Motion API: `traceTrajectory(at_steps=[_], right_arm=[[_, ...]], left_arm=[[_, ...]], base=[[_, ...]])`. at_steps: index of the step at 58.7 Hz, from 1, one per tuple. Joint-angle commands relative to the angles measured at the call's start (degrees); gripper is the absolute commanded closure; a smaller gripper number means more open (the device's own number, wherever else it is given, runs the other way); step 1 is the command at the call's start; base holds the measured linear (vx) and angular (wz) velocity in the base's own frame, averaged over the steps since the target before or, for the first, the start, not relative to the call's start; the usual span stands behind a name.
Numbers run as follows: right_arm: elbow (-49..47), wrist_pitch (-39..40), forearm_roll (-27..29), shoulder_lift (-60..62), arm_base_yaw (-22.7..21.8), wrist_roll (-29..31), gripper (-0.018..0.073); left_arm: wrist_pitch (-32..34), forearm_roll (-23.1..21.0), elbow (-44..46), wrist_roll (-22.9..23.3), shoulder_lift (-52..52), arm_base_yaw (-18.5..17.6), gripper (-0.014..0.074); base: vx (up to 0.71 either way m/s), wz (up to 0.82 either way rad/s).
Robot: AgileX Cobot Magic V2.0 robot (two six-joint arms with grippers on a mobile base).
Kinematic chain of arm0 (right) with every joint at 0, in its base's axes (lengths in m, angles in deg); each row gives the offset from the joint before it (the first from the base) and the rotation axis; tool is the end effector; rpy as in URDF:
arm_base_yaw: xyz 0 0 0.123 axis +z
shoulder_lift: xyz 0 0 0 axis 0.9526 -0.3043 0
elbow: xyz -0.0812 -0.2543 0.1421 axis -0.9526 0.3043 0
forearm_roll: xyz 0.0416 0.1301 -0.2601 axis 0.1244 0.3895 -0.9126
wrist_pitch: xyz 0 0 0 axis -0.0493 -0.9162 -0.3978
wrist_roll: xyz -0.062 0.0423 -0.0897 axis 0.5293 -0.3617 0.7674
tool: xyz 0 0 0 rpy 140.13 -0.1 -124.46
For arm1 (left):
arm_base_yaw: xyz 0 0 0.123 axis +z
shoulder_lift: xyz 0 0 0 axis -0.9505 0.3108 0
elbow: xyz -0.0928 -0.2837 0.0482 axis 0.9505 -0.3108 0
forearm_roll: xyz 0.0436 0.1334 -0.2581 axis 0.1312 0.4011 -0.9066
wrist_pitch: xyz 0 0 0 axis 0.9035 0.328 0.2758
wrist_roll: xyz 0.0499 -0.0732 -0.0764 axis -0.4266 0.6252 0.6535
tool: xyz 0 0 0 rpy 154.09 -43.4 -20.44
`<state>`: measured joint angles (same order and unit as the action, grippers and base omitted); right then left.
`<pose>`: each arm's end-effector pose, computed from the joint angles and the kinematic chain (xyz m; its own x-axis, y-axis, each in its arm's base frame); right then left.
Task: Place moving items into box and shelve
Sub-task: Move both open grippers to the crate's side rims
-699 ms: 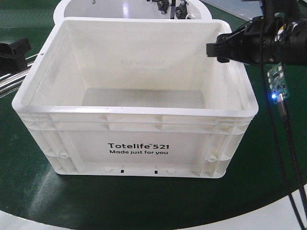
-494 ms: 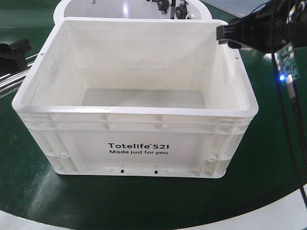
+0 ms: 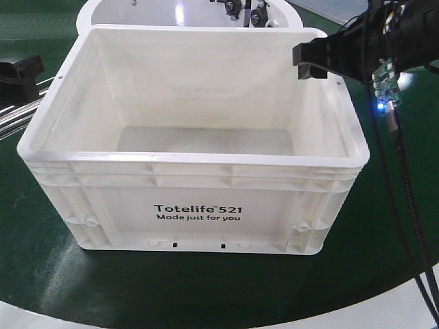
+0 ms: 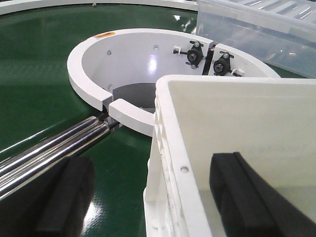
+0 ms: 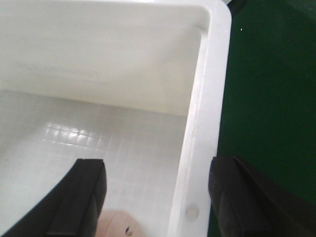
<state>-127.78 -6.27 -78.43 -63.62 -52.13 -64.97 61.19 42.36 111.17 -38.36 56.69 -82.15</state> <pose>0.3594 0.1290 0.3491 -0.7421 -0.0476 -0.6686 -0.1773 0.9759 0.1272 0.2760 -0.0496 0.3310 -0.2877 -0.0590 -0.9559 0.1451 0.9839 -0.1044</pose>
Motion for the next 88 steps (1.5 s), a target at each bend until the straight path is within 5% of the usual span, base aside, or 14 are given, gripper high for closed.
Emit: traceTrajectory(at_steps=[1, 49, 56, 66, 88], right_arm=[[-1.90, 3.21, 0.02, 0.45, -0.25, 0.49, 0.0065], [-1.90, -0.72, -3.83, -3.02, -0.31, -2.64, 0.0131], [-1.90, -1.00, -3.88, -3.06, -0.31, -2.82, 0.0246], [-1.90, -0.83, -4.05, -3.06, -0.31, -2.70, 0.0575], [-1.90, -1.23, -4.51, -3.25, -0.31, -2.58, 0.0565]], left_arm=[[4.30, -0.40, 1.65, 0.04, -1.25, 0.07, 0.0011], [4.30, -0.40, 1.65, 0.04, -1.25, 0.07, 0.0011], [4.26, -0.40, 1.65, 0.04, -1.25, 0.07, 0.0011], [4.26, -0.40, 1.65, 0.04, -1.25, 0.07, 0.0011], [-0.99, -0.40, 2.27, 0.43, -1.25, 0.07, 0.0011]], base=[[0.00, 0.00], [0.00, 0.00], [0.00, 0.00], [0.00, 0.00], [0.00, 0.00]])
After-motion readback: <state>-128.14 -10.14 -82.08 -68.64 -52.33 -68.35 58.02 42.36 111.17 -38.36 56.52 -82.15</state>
